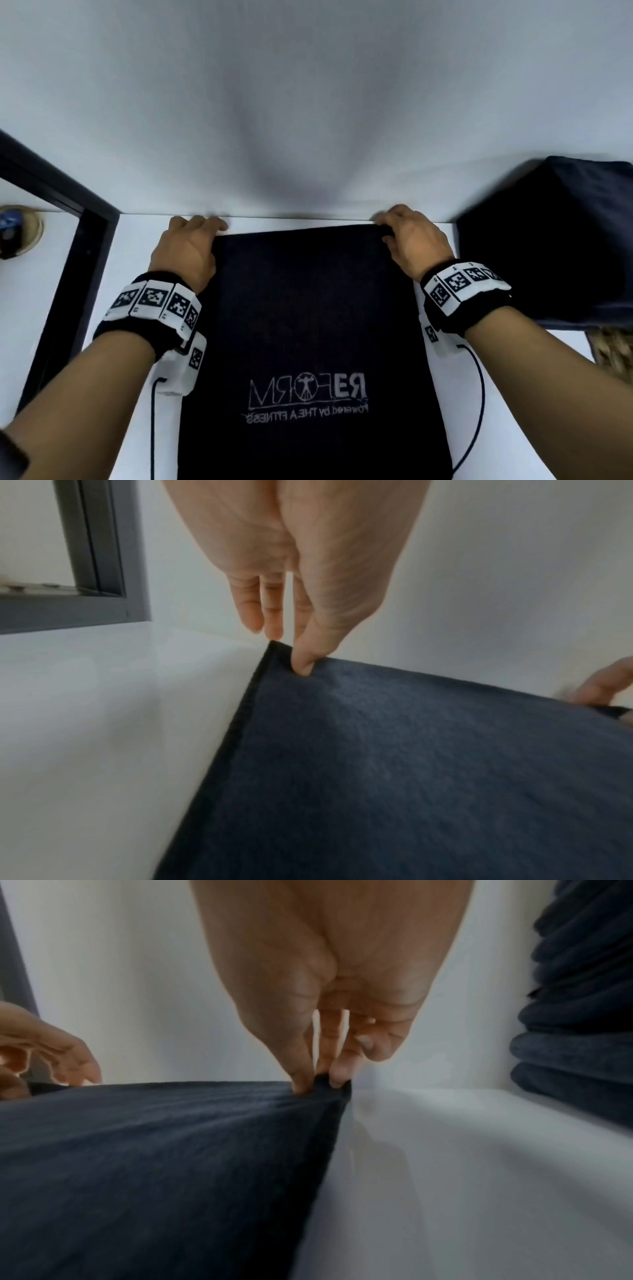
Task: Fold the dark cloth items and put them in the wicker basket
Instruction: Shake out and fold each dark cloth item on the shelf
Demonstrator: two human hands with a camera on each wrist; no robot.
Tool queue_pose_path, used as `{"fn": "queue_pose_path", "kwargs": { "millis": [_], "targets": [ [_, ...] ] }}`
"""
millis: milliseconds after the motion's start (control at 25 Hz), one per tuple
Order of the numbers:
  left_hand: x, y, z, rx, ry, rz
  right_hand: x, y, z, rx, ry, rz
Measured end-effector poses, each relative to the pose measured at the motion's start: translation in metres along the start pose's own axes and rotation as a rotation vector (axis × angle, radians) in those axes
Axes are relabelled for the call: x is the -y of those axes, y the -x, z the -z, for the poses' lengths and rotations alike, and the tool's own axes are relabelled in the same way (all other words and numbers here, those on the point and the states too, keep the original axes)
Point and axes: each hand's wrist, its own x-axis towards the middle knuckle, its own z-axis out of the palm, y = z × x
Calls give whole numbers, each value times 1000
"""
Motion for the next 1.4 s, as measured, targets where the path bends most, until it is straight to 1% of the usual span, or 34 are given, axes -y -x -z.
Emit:
{"fn": "queue_pose_path", "kwargs": {
  "millis": [120,160,200,240,280,360,440,480,520,600,680,760,840,960,1000,1080,1160,1240,1320,1360,1400],
  "targets": [
    [4,-12,5,103,-126,52,2,0,7,49,95,-39],
    [4,-13,10,128,-150,64,4,1,12,41,111,-33],
    [4,-13,16,122,-148,68,7,4,19,4,96,-21],
    [3,-10,25,76,-117,64,10,9,28,-70,50,3],
    [3,-5,35,-14,-66,57,14,16,37,-169,-10,29],
    [0,11,56,-248,48,45,21,27,58,-351,-84,44],
    [-2,42,71,-431,172,29,29,51,73,-455,-124,27],
    [-2,61,74,-478,228,25,32,67,76,-491,-149,21],
    [0,82,71,-490,282,31,35,86,75,-509,-168,19],
    [7,121,52,-428,383,54,36,124,60,-483,-168,36],
    [17,158,20,-344,419,28,31,160,35,-412,-151,75],
    [23,190,-13,-326,422,-27,23,187,11,-332,-150,90],
    [26,214,-37,-332,431,-49,18,208,-4,-299,-165,69],
    [29,231,-53,-304,469,0,17,224,-14,-308,-188,80],
    [30,234,-57,-281,448,-2,17,227,-17,-283,-184,86],
    [33,239,-61,-246,376,-47,18,232,-24,-192,-166,78],
    [32,244,-62,-258,358,-62,17,235,-28,-138,-163,49],
    [32,248,-60,-277,365,-36,16,237,-26,-174,-184,28],
    [35,253,-61,-259,349,-47,16,241,-24,-197,-186,39],
    [37,257,-63,-229,332,-74,16,243,-25,-163,-175,44],
    [40,261,-67,-183,315,-102,16,245,-25,-96,-158,37]
  ]
}}
